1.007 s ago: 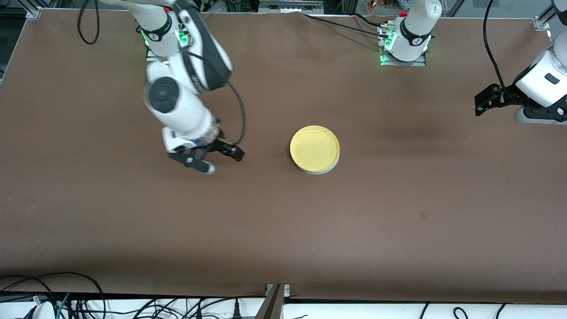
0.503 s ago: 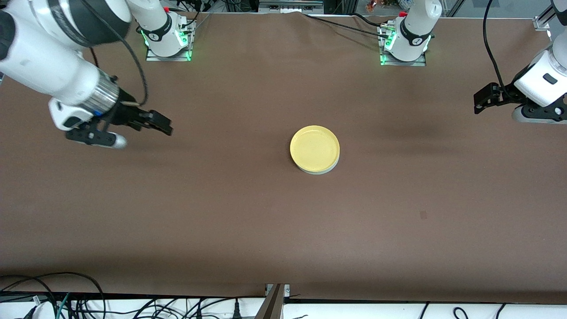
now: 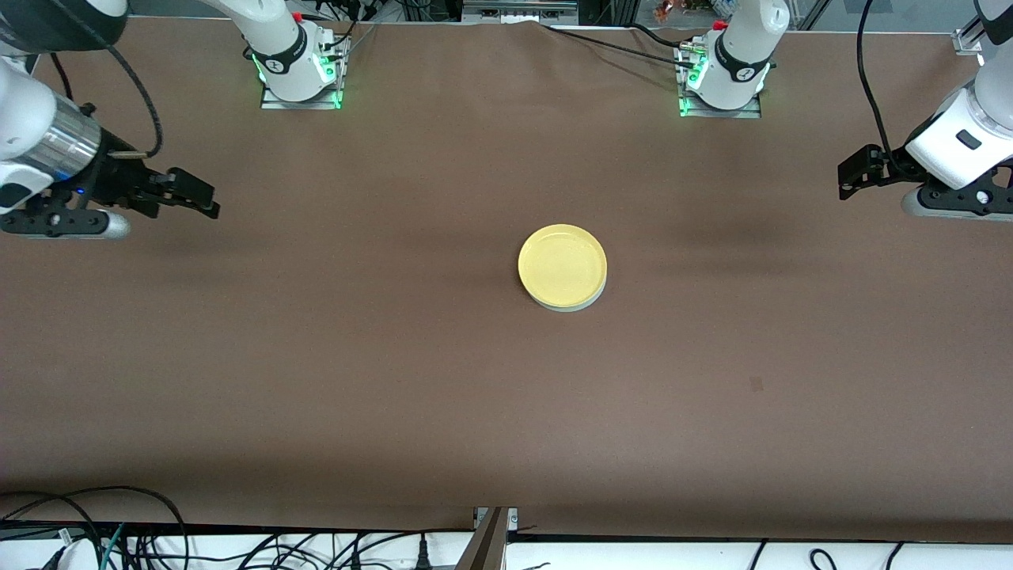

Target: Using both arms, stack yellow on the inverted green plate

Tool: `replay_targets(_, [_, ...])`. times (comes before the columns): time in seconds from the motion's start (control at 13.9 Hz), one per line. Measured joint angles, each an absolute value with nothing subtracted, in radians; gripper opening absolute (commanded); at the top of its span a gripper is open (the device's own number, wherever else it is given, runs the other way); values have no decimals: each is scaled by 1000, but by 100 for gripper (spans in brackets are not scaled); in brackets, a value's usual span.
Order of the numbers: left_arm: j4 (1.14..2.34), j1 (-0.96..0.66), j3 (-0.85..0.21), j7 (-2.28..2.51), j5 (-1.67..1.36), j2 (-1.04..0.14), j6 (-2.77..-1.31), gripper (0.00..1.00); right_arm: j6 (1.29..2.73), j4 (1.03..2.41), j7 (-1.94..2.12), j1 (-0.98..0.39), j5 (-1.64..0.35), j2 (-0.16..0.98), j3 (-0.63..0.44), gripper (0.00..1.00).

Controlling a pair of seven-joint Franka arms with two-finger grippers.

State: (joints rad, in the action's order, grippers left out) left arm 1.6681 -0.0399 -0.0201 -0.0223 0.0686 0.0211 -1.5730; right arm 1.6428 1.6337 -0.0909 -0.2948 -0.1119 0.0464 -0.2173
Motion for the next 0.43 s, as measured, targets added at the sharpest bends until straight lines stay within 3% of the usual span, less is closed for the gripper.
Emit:
replay_targets(0.14, [1665, -40, -20, -22, 69, 20, -1573, 100, 1638, 1639, -53, -186, -87, 33, -118, 100])
replay_targets(0.43, [1661, -40, -20, -22, 69, 18, -1573, 100, 1638, 1638, -17, -161, -61, 27, -86, 100])
